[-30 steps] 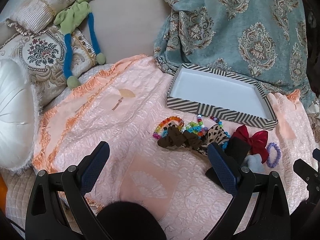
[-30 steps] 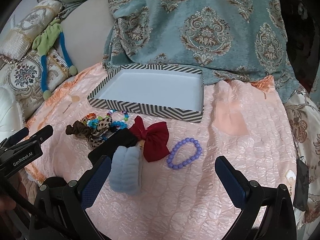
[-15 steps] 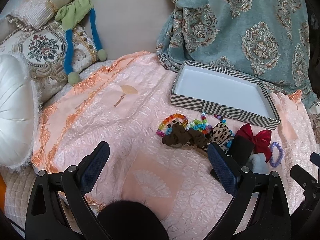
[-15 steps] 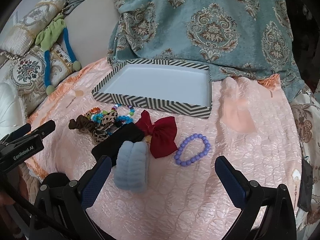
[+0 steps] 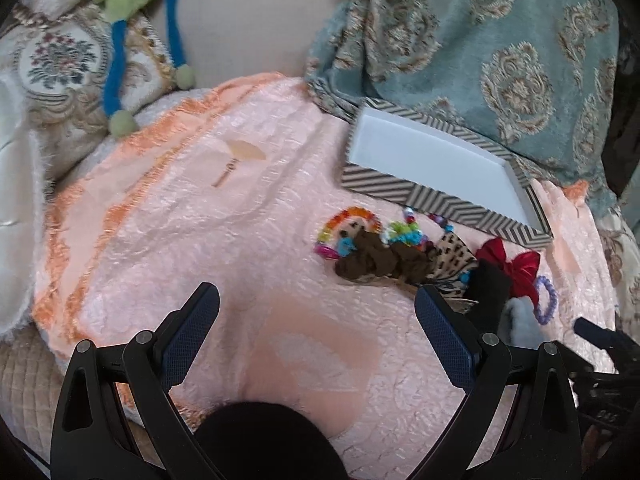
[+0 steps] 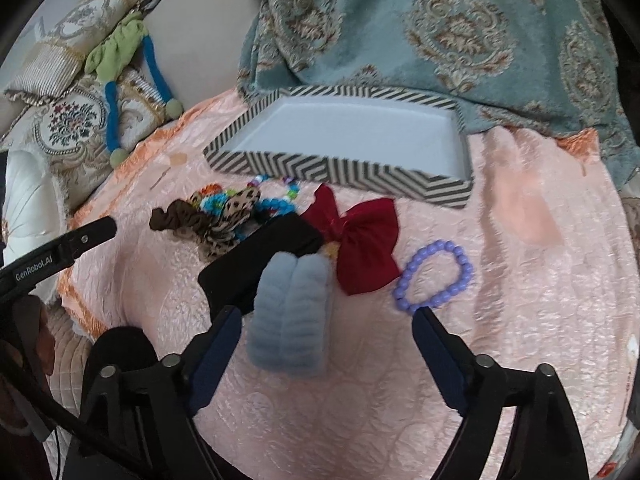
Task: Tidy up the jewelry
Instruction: 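Grasp the light blue fuzzy clip with right tool while left tool grasps brown scrunchie bow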
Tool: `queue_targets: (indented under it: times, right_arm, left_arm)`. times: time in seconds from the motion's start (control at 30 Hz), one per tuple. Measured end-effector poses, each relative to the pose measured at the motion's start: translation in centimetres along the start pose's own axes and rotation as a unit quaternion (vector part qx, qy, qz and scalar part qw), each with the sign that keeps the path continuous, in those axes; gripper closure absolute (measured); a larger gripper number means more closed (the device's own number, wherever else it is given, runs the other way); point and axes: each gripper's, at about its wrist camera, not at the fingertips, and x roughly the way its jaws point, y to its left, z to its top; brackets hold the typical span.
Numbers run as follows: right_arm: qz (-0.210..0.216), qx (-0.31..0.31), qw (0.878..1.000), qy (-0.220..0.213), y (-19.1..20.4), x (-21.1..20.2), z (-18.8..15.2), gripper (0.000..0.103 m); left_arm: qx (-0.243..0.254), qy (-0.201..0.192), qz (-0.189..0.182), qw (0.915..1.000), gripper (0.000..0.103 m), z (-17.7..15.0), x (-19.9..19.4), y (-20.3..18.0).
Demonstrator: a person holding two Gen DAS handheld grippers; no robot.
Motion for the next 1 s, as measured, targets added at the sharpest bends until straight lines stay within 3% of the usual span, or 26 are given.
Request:
queue_targets:
  times: [0.23, 0.37, 0.4, 0.43, 0.47, 0.53, 0.6, 0.77, 1.0]
  right_arm:
    - [0.025, 0.008, 1.0, 0.01, -0.4, 1.5, 0.1, 0.028]
    - [0.049, 0.014, 0.998, 0.021, -0.5, 2.7, 0.1, 0.045]
    - [0.055, 0.016, 0.998, 0.026, -0.4, 3.2, 0.1, 0.05]
    - [0.064, 0.018, 0.997, 0.031, -0.4, 3.6, 0.0, 0.053]
    - [0.074, 0.019, 0.996, 0.034, -0.4, 4.0, -0.1, 0.061]
    - [0.08, 0.019, 0.996, 0.031, -0.2, 4.2, -0.3, 0.067]
    - [0.083, 0.015, 0.996, 0.019, -0.2, 3.7, -0.4, 0.077]
    - [0.1, 0.012, 0.995, 0.004, -0.3, 1.6, -0.3, 0.079]
    - [0.112, 0.016, 0.993, -0.031, -0.2, -1.5, 0.1, 0.079]
  left_arm:
    - [0.037, 0.006, -0.011, 0.9992, 0.004, 1.2, 2.7, -2.5]
    - [0.066, 0.019, -0.013, 0.9975, 0.009, 1.6, 4.7, -3.7]
    - [0.067, 0.02, -0.019, 0.9974, 0.018, 1.6, 5.2, -3.8]
    - [0.066, 0.025, -0.025, 0.9972, 0.036, 1.7, 5.7, -3.8]
    - [0.063, 0.035, -0.033, 0.9969, 0.045, 1.7, 6.3, -3.8]
    - [0.046, 0.059, -0.061, 0.9953, 0.072, 1.7, 7.4, -3.4]
    - [0.029, 0.068, -0.068, 0.9949, 0.088, 1.7, 7.5, -2.9]
    - [-0.009, 0.066, -0.098, 0.993, 0.09, 2.0, 5.5, -1.2]
    - [-0.004, 0.035, -0.099, 0.9945, 0.091, 3.3, 1.4, -0.6]
